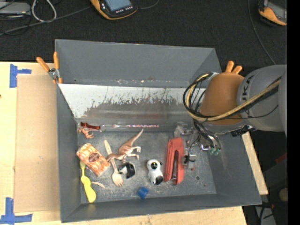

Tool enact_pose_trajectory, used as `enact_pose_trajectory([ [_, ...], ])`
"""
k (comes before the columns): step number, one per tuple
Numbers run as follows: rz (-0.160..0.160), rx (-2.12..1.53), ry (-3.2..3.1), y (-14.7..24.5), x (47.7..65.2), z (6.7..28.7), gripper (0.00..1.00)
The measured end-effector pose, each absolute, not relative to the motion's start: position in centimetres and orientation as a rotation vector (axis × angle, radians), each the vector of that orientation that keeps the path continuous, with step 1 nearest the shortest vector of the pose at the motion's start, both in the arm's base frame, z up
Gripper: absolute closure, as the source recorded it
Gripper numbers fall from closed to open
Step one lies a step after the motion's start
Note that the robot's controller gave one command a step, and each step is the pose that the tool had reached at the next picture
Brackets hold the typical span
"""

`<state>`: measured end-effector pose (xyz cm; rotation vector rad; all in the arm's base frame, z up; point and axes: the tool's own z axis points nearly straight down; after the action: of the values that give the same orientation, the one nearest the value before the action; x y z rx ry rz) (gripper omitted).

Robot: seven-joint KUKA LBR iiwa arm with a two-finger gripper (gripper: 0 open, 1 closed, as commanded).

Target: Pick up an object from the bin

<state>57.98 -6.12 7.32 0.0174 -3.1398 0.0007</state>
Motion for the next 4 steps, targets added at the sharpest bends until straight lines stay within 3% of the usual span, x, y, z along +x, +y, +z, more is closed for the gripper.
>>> enact_pose_trajectory([
  [1,0.006,-0.047,-3.169,-2.2,55.0,7.9,1.00],
  [2,0.001,-0.042,-3.142,-2.0,54.1,7.0,0.00],
  [4,0.001,-0.038,-3.140,-1.9,53.9,7.2,0.00],
])
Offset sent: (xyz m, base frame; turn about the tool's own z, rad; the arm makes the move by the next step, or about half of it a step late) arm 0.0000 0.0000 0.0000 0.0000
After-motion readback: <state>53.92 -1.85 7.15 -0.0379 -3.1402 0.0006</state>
